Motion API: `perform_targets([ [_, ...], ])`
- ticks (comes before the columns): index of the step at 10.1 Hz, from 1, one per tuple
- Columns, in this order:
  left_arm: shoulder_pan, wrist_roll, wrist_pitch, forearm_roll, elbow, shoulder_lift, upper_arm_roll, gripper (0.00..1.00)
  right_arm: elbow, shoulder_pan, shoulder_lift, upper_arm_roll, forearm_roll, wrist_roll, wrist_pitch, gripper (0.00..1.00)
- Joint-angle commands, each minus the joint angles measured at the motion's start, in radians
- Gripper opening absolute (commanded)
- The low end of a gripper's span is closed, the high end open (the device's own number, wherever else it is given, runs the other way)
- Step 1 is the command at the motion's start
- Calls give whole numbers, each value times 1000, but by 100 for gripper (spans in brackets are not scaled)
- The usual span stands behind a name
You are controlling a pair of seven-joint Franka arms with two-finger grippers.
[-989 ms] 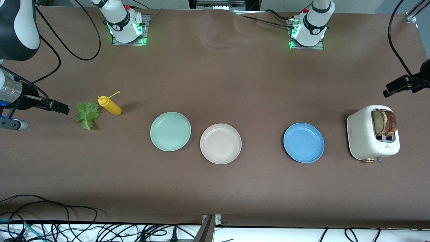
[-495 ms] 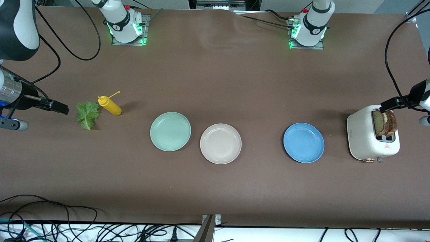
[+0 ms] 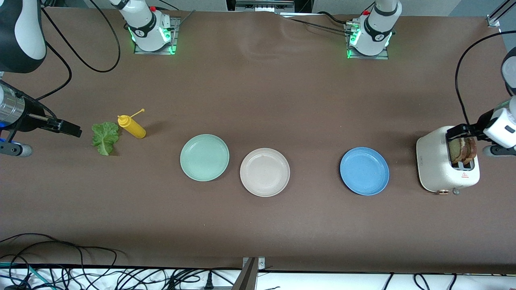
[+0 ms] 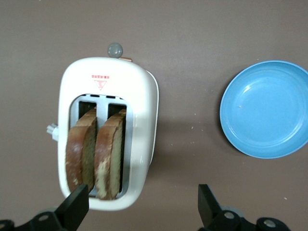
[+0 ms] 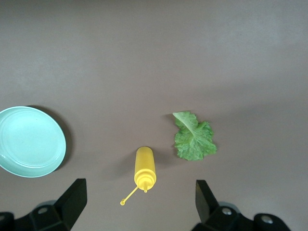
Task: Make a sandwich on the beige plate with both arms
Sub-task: 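Move the left gripper down to the toast slice in the white toaster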
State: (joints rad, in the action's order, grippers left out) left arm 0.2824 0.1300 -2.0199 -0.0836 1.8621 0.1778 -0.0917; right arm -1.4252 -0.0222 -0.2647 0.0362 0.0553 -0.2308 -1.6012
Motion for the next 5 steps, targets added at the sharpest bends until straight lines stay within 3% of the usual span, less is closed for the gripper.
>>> perform_targets([
  [1, 24, 84, -109, -19, 89, -17, -3, 100, -26, -4, 25, 2, 3, 2, -6, 100],
  [5, 50, 131, -120, -19, 91, 26, 15, 100, -26, -4, 25, 2, 1, 2, -6, 100],
])
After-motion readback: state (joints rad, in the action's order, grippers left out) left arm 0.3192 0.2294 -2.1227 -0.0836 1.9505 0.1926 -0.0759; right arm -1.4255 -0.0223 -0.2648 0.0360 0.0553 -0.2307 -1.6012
